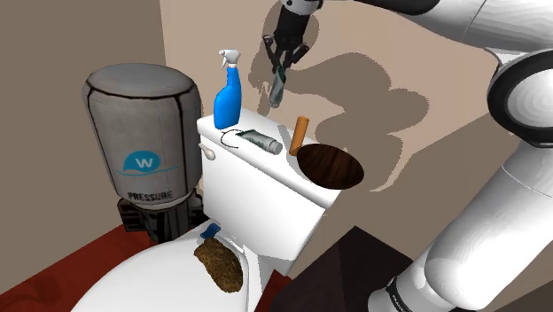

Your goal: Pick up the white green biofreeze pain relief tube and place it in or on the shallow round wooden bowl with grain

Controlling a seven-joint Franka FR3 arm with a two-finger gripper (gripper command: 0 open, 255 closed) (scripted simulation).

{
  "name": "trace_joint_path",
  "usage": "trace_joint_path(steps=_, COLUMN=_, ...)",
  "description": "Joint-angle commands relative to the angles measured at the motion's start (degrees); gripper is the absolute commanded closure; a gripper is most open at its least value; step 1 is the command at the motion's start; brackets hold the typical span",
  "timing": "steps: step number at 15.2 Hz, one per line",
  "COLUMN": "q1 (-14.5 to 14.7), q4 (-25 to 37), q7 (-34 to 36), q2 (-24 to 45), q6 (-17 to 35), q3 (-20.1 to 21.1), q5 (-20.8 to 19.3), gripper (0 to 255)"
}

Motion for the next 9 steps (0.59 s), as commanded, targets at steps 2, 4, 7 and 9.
trace_joint_path(steps=2, q1=0.1, q4=3.8, q7=-0.2, q2=1.1, q6=-2.8, q3=0.1, q5=-0.2, gripper=255)
trace_joint_path(steps=4, q1=0.2, q4=6.5, q7=-0.3, q2=1.9, q6=-4.6, q3=0.2, q5=-0.3, gripper=255)
trace_joint_path(steps=7, q1=0.2, q4=5.2, q7=-0.4, q2=-0.2, q6=-5.3, q3=0.1, q5=0.0, gripper=255)
trace_joint_path(steps=9, q1=-0.1, q4=0.1, q7=-0.5, q2=-5.0, q6=-5.1, q3=0.0, q5=0.9, gripper=255)
